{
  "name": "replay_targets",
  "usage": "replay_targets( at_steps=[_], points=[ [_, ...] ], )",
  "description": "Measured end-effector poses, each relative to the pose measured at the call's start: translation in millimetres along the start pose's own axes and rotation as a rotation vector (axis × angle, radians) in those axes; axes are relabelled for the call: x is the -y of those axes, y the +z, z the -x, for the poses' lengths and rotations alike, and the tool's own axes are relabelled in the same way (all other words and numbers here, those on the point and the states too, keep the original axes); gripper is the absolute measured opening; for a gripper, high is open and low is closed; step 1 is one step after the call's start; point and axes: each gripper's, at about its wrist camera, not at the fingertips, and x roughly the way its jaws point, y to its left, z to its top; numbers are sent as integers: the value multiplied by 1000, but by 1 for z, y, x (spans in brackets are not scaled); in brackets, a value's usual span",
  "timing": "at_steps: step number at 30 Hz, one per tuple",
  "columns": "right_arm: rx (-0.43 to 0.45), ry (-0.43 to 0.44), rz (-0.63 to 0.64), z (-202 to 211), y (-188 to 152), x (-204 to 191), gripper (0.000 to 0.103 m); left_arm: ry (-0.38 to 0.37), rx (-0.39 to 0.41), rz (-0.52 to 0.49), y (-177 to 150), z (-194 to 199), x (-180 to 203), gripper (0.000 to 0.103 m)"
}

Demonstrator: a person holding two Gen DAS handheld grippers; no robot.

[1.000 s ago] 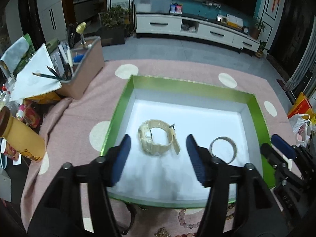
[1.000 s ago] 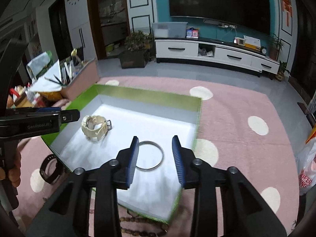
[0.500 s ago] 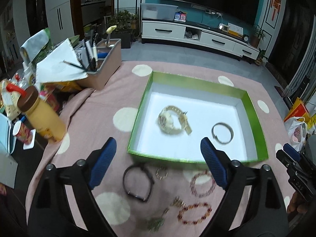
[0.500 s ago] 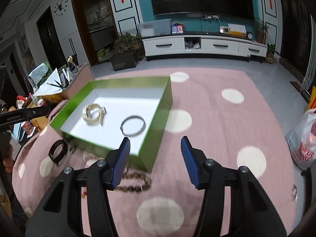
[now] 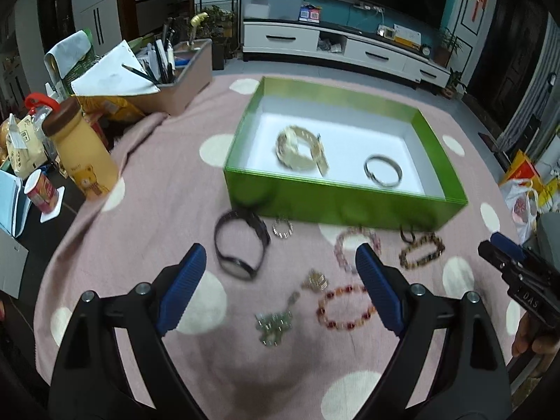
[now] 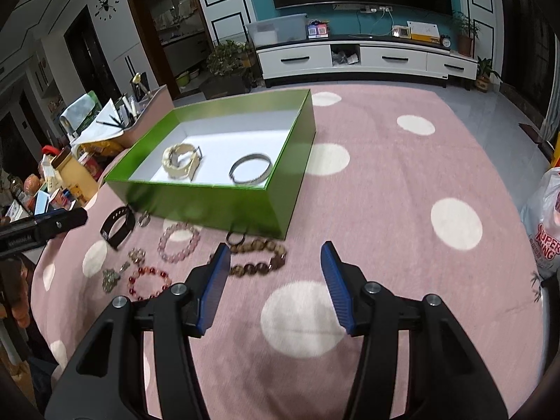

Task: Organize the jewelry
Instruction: 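Move the left tool back to the small charm on the cloth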

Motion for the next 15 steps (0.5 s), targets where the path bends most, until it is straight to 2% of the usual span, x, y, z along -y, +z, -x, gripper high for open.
replay_targets(
  at_steps=[7,15],
  points=[
    [-23,13,2,1,-13,-5,54,-12,-38,-22,-21,-11,13,88],
    [-43,20,10,-4,-17,-10,54,-27,-47,-48,-25,-17,24,88]
  ],
)
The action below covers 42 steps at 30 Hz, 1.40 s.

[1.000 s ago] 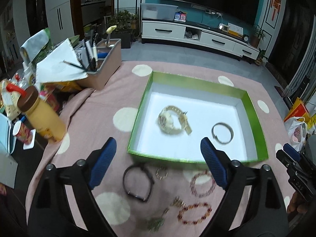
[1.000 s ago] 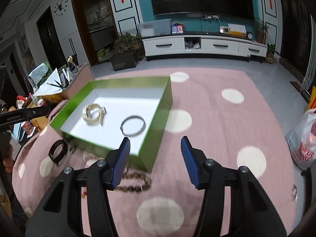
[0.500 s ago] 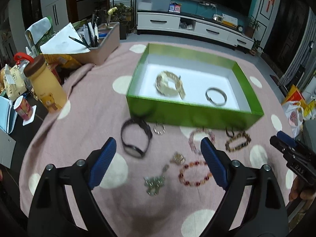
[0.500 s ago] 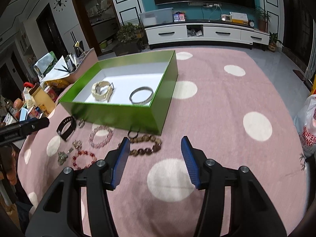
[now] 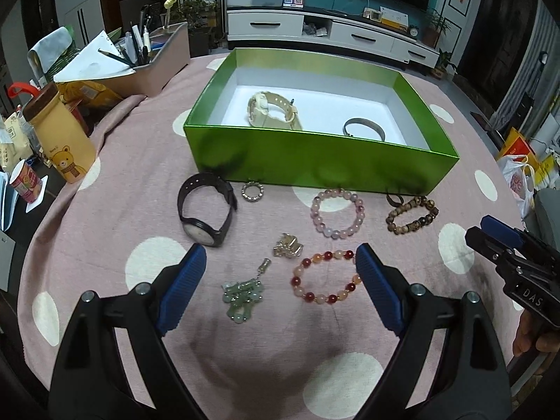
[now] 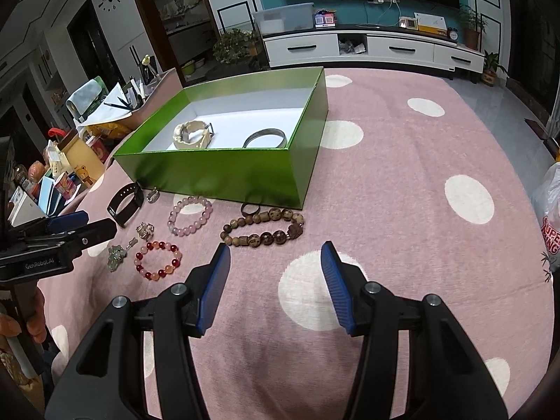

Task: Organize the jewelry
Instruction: 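Move the left tool back to the small charm on the cloth, then grasp the charm with the left tool while the right tool grasps the wooden bead bracelet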

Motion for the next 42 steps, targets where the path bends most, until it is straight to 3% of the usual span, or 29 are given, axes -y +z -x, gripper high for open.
replay_targets(
  at_steps=[12,15,20,24,32,42],
  points=[
    [-20,-4,-2,-13,-1,1,54,-35,-21,-6,-1,-17,3,86],
    [-21,-5,-4,-15,-1,2,54,-51,-27,-10,-3,-22,3,81],
    [-22,-2,2,-18,-1,2,54,-73,-42,-8,-7,-32,2,63],
    [-31,0,6,-25,-2,4,54,-71,-54,-4,-7,-40,-1,56],
    [-47,9,0,-37,-1,5,54,-90,-84,5,-4,-59,-4,25],
    [-39,12,-11,-54,13,5,54,-104,-46,5,-4,-56,-7,25]
  ],
)
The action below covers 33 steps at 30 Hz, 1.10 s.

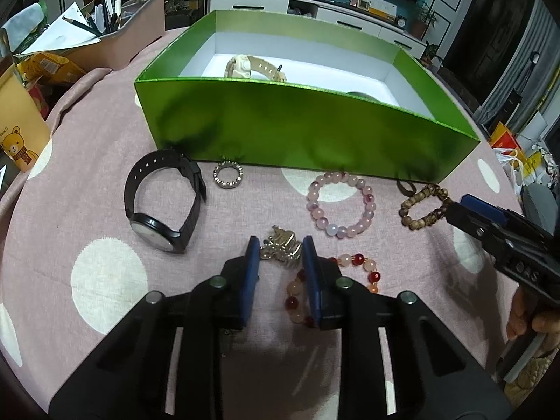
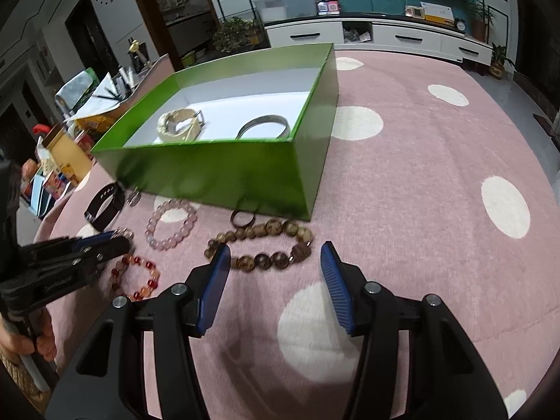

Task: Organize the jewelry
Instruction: 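Grasp the charm with the left tool while the right tool grasps the wooden bead bracelet, then lower the charm and bead bracelet into the green box and open both tools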

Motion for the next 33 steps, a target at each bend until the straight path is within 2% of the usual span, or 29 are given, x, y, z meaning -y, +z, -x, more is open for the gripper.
replay_targets(
  at_steps=[7,12,15,22,33],
  points=[
    [-12,-69,2,-18,10,8,38,-8,35,-2,5,13,0,25],
    [-6,-111,87,-22,8,-3,24,-3,45,-6,7,19,3,25],
    [-4,-139,155,-22,4,-13,11,-2,51,-4,7,22,4,25],
    [12,-123,156,-9,1,-15,10,9,69,-4,10,33,7,25],
    [153,-75,187,54,13,-33,10,3,108,-13,17,54,14,25]
  ],
)
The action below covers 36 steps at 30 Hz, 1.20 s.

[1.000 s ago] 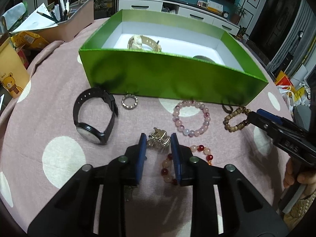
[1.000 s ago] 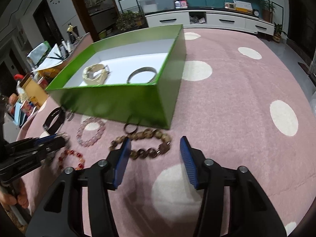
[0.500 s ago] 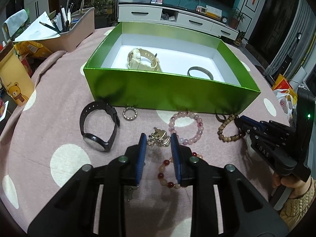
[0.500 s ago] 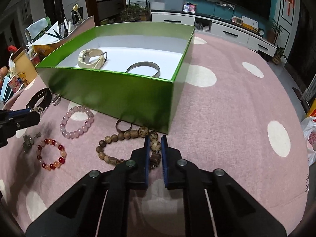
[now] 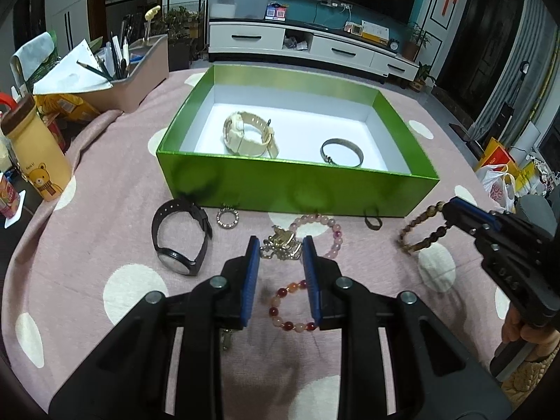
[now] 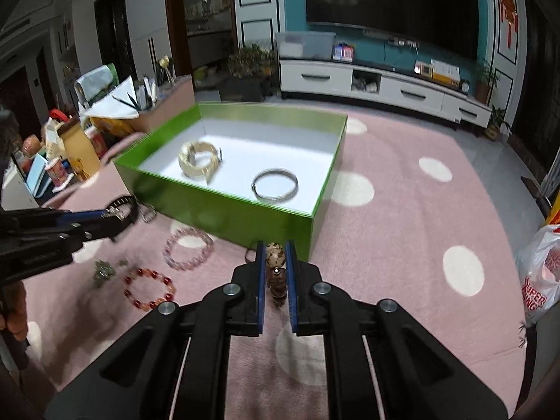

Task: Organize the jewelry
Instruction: 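Lower the charm and bead bracelet into the green box and open both tools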

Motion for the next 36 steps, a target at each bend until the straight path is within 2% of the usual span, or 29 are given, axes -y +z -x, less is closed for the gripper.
replay_targets(
  at_steps=[9,18,29,36],
  points=[
    [86,16,24,30,25,-7,10,8,34,-9,12,15,4,25],
    [158,21,47,42,57,-12,10,22,83,-41,42,23,12,25],
    [179,19,46,19,92,-7,10,25,131,-80,92,8,25,25],
    [152,29,33,-6,102,-4,10,35,109,-82,116,-20,25,25]
  ],
)
